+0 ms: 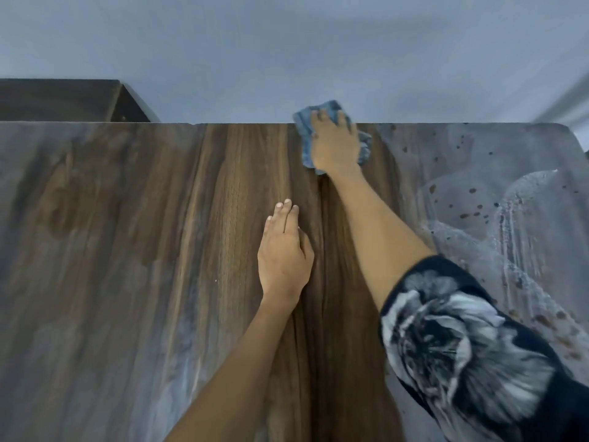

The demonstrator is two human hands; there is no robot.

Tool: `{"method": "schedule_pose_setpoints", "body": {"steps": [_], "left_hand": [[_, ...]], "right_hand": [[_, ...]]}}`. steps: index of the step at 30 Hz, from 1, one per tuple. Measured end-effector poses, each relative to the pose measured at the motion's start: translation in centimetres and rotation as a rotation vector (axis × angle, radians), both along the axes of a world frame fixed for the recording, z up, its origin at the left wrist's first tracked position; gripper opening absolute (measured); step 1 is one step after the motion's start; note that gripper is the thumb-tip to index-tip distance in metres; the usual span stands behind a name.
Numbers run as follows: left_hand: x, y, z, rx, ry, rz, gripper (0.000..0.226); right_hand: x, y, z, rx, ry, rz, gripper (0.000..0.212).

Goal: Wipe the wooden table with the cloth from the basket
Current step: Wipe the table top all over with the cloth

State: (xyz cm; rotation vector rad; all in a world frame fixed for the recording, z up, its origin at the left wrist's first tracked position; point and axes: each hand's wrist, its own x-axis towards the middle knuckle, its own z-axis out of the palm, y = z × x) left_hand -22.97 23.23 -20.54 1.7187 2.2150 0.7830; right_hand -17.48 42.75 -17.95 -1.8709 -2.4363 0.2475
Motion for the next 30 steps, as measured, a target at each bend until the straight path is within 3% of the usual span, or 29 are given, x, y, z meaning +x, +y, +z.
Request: {"method": "schedule_pose_setpoints", "body": {"steps": [4, 8, 10, 13, 17, 24, 27, 30], "left_hand": [[-0.1, 0.1, 0.3, 0.014, -0.038, 0.016, 0.041], [-0.2, -0.6, 0.2, 0.078, -0.057, -0.002, 0.030], [-0.1, -1.1, 0.0, 0.093, -0.030, -0.023, 0.029], [-0.1, -1.6, 0.0, 0.066, 0.000, -0.045, 0.032], [-0.4, -2.3, 0.5, -0.008, 0.009, -0.085, 0.038], [-0.8, -4.4, 0.2, -0.051, 0.029, -0.131, 0.042], [-0.9, -5.5, 0.1, -0.056, 0.034, -0.129, 0.040], [-0.7, -5.8, 0.3, -0.075, 0.032, -0.107, 0.039]], "right_hand": [[-4.1, -3.6, -0.4, 0.013, 0.008, 0.362, 0.049], [0.2, -8.4, -0.3, -0.056, 0.085, 0.524, 0.046], [3.8, -10.2, -0.4, -0.056, 0.096, 0.466, 0.046], [8.4, -10.4, -0.7, -0.003, 0.079, 0.207, 0.045], [7.6, -8.2, -0.5, 0.025, 0.026, -0.090, 0.046], [7.5, -18.0, -0.3, -0.025, 0.079, 0.317, 0.048], [11.1, -21.4, -0.8, -0.004, 0.062, 0.193, 0.049], [11.9, -18.7, -0.7, -0.010, 0.053, 0.018, 0.045]]}}
